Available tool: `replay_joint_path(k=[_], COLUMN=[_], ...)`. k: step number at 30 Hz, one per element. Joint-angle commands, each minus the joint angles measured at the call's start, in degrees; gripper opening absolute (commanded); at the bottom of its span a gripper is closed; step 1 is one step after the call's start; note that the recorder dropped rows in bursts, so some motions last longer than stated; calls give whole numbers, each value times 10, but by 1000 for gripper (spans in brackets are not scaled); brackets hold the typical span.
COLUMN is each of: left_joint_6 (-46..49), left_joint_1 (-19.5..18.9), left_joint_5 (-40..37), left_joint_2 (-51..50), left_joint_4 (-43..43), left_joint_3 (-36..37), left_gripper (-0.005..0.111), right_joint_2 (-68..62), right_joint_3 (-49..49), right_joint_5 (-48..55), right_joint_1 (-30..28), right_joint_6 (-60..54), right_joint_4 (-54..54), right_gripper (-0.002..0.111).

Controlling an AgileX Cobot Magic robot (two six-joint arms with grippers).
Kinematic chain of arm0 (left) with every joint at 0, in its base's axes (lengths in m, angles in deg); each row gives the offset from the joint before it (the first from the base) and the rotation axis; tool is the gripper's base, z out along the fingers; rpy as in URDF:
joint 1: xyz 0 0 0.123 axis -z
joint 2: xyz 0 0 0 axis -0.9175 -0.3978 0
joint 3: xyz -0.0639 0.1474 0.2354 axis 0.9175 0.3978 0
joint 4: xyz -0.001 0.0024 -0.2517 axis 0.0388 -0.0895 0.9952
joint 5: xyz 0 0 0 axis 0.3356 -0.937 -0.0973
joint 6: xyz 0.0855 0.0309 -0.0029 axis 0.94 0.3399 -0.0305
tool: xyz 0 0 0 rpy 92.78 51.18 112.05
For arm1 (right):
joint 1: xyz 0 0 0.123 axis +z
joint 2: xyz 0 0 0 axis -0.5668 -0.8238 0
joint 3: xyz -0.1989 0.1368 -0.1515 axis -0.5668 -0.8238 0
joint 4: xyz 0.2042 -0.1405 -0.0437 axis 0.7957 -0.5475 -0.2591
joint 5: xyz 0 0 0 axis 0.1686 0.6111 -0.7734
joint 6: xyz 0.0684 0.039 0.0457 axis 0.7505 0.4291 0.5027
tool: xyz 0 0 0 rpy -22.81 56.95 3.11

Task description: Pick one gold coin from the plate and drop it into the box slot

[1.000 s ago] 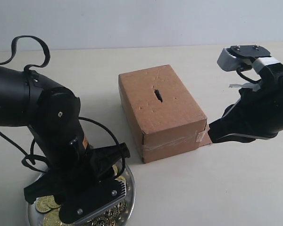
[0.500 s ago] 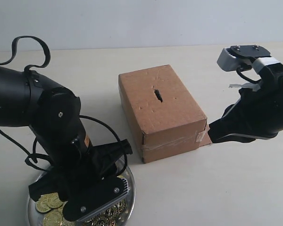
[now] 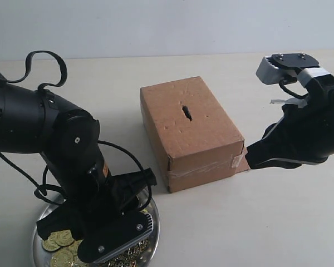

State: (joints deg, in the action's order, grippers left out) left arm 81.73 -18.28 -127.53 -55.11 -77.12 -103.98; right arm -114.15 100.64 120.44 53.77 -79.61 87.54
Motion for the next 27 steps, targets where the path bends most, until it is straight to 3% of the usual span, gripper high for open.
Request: replay_joint_path(k=[1, 27], left_joint_6=[-11, -92], left_joint_1=[3, 3], left_joint_5=[0, 6], left_joint_2=[-1, 3], left_joint_4=[0, 2], left_joint_3=[1, 1], left_gripper=[52, 52], right_joint_2=[4, 4], right_joint_3=[4, 4], right_joint_5=[-1, 4], right_joint_1=[1, 1], right_joint_6=[-4, -4], right_joint_4=[2, 2], right_gripper=[0, 0])
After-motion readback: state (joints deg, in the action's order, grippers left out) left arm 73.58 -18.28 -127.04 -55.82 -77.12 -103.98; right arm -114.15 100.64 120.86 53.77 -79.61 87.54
